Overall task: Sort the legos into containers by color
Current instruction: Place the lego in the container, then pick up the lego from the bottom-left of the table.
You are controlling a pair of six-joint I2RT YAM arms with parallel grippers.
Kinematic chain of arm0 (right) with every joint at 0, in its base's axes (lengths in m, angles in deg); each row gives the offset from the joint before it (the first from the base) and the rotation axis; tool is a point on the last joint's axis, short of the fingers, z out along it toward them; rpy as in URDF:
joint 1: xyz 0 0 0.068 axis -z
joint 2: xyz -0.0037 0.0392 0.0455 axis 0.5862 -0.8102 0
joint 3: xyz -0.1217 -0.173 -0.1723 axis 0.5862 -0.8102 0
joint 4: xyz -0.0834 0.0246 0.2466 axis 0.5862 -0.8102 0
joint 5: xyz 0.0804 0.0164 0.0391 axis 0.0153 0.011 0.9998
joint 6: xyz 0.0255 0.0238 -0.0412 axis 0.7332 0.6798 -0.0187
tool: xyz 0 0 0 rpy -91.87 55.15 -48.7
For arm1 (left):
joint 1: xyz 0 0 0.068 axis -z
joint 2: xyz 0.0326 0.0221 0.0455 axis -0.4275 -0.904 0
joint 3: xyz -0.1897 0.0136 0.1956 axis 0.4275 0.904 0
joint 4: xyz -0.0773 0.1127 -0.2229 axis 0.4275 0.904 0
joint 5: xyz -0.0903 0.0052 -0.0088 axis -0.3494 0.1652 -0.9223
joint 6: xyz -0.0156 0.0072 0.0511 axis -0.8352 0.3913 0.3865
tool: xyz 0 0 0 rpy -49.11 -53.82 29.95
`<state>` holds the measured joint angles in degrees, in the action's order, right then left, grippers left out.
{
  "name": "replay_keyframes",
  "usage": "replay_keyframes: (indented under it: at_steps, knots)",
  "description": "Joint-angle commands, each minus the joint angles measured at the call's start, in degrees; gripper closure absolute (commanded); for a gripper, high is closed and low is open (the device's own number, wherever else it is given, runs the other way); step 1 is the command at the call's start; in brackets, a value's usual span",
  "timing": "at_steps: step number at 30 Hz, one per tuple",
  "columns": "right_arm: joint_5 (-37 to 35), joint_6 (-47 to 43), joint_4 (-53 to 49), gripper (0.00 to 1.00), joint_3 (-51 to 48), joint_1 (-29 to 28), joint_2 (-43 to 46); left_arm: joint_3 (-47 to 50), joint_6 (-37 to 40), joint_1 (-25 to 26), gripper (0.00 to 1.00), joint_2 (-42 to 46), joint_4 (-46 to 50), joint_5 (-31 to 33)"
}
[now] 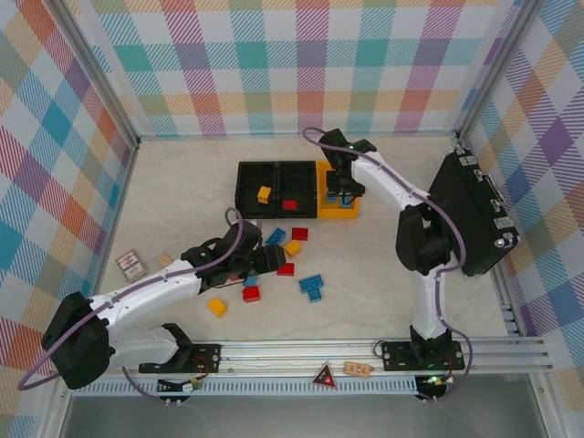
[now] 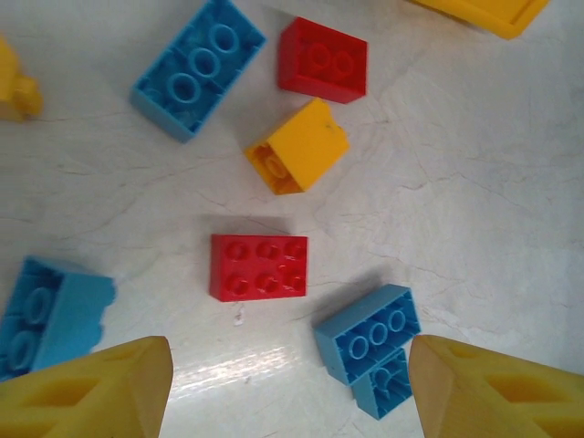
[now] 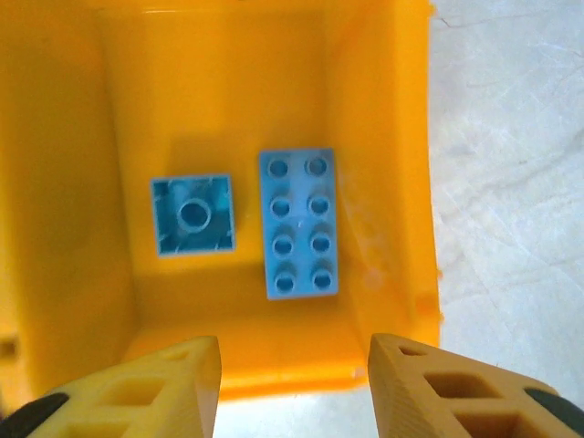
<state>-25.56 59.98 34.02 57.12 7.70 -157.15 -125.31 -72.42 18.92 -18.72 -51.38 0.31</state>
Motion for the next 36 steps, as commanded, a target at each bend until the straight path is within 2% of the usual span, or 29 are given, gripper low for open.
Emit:
replay_keyframes:
  at_steps: [1, 5, 11, 15, 20, 26, 31, 36]
  knots:
    - [3.7, 1.8, 3.4, 0.53, -4.5, -1.3, 7.6, 0.6, -1.7, 0.6, 0.32, 2.5, 6.6, 5.3]
    - [7.7, 3.0, 7.2, 0.53, -12.0, -2.6, 14.1, 0.6, -2.4, 0.6, 0.33, 4.2, 10.9, 8.4]
    - [18.2, 3.9, 15.1, 0.50, -24.4, -4.7, 24.5, 0.4, -5.8, 0.2, 0.33, 6.4, 20.9, 13.6]
    - [25.1, 4.6, 20.1, 0.45, -32.2, -6.3, 30.8, 1.2, -11.0, 0.1, 0.33, 9.1, 28.8, 17.4]
    - [30.7, 4.8, 25.0, 0.44, -40.2, -10.2, 36.4, 3.7, -18.9, 0.1, 0.31, 11.4, 36.2, 19.8]
    - [33.6, 7.1, 29.4, 0.43, -46.9, -14.1, 38.7, 8.1, -25.7, 0.1, 0.29, 11.3, 36.3, 17.1]
    - [35.1, 9.2, 32.4, 0.43, -49.5, -16.1, 39.0, 12.3, -28.6, 0.1, 0.29, 10.9, 32.7, 14.9]
    - [35.7, 10.2, 34.1, 0.43, -50.5, -17.5, 38.0, 14.1, -29.0, 0.1, 0.35, 9.6, 28.5, 14.6]
